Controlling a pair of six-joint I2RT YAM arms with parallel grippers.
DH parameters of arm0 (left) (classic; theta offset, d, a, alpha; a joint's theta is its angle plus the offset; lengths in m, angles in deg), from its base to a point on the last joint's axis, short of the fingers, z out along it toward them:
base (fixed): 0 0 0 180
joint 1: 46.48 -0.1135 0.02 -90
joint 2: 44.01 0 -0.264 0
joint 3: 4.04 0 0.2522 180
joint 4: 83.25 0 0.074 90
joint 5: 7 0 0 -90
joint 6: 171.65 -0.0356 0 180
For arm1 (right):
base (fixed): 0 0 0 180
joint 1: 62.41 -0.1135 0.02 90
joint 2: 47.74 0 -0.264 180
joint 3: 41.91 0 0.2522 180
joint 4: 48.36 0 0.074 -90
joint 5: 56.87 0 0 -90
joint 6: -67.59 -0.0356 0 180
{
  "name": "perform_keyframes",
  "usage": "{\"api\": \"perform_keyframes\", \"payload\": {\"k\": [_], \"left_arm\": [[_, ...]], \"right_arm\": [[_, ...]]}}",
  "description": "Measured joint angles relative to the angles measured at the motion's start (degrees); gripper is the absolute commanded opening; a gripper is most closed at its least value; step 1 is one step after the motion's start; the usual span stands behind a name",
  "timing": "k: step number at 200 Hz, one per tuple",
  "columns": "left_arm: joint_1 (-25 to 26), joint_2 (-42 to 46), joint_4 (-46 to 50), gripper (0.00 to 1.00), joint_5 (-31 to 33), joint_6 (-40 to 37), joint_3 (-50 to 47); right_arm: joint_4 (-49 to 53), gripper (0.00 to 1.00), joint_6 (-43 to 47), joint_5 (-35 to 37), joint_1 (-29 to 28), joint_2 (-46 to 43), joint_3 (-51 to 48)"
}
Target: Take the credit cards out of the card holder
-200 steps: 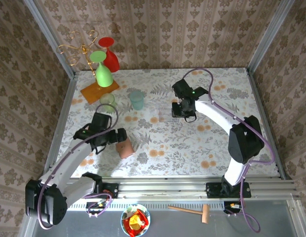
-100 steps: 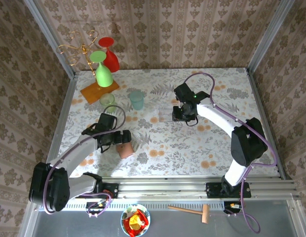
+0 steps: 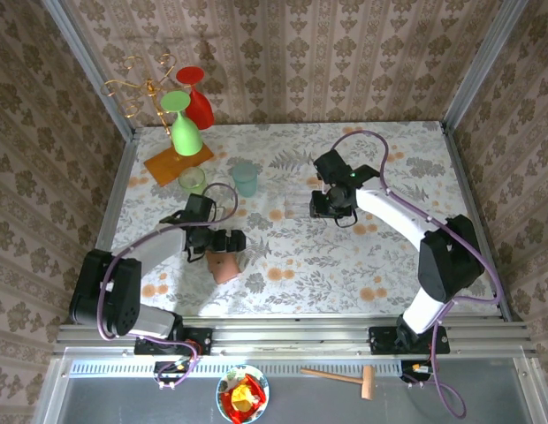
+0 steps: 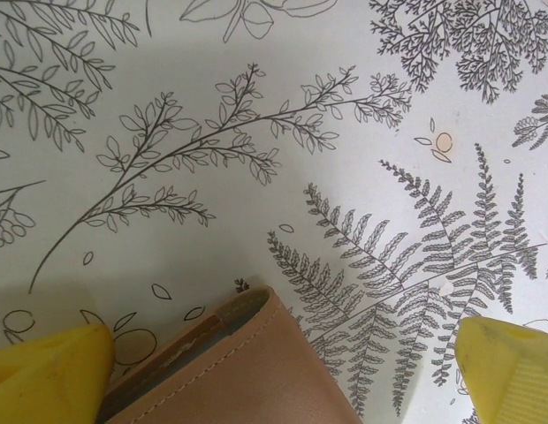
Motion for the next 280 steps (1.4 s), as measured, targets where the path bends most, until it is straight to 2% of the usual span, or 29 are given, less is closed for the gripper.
{"api": "perform_keyframes", "payload": {"k": [71,147,227,280], "left_arm": [[4.4,6.0,4.0,1.00,0.0,5.1,-4.2],[16.8,8.4,6.8,1.00,0.8,13.2,-5.1],[30.7,7.5,4.6,1.00,4.7,24.7,-5.6],[35.1,0.0,7.5,1.00,9.5,28.6,0.3]], "right_arm": [[-0.2,0.33,-1.2,0.0,-0.5,-2.5,-2.7],[-0.4,0.34,-2.3,0.0,-1.2,-7.0,-6.8],[-0.4,0.34,-3.2,0.0,-1.8,-10.8,-11.4],[-0.4,0.34,-3.4,0.0,-1.9,-12.0,-11.7]]}}
